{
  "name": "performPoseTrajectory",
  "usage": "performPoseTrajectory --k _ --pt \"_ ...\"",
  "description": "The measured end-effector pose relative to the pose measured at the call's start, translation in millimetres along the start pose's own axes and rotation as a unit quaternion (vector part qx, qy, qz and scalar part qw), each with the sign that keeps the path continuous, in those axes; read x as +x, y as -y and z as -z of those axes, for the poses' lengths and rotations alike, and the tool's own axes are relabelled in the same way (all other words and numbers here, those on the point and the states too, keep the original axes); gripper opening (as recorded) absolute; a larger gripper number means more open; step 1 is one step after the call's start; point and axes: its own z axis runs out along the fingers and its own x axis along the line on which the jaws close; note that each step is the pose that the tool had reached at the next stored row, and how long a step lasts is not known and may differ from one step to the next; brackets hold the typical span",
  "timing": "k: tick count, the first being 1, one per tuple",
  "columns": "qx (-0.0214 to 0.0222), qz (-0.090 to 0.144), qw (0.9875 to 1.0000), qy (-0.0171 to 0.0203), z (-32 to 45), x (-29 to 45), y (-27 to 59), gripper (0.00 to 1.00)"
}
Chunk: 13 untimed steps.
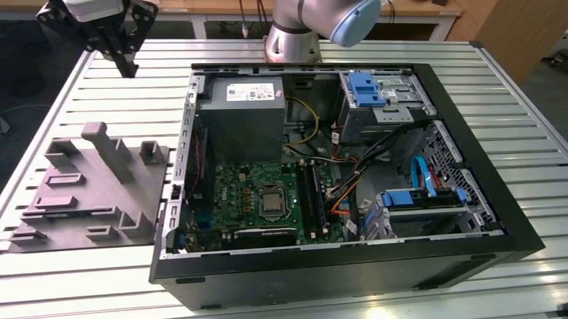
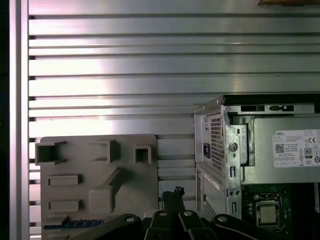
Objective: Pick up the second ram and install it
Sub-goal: 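Reach for the second ram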
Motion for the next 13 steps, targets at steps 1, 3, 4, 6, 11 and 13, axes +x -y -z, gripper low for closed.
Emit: performPoseTrajectory --k 1,3,4,6,11,13 --pt "0.0000 0.000 1.0000 0.0001 0.1 2.8 0.1 0.10" --pt "-0.0001 0.000 1.0000 0.0002 0.2 8.3 0.2 0.10" --pt "-0.0001 0.001 1.0000 0.0002 0.2 11.1 0.3 0.10" --pt "-0.0001 0.001 1.0000 0.0003 0.4 16.8 0.4 0.10" --pt "-0.0001 0.001 1.0000 0.0007 0.9 35.2 0.8 0.10" --pt "-0.0001 0.001 1.0000 0.0008 1.1 41.9 1.0 0.10"
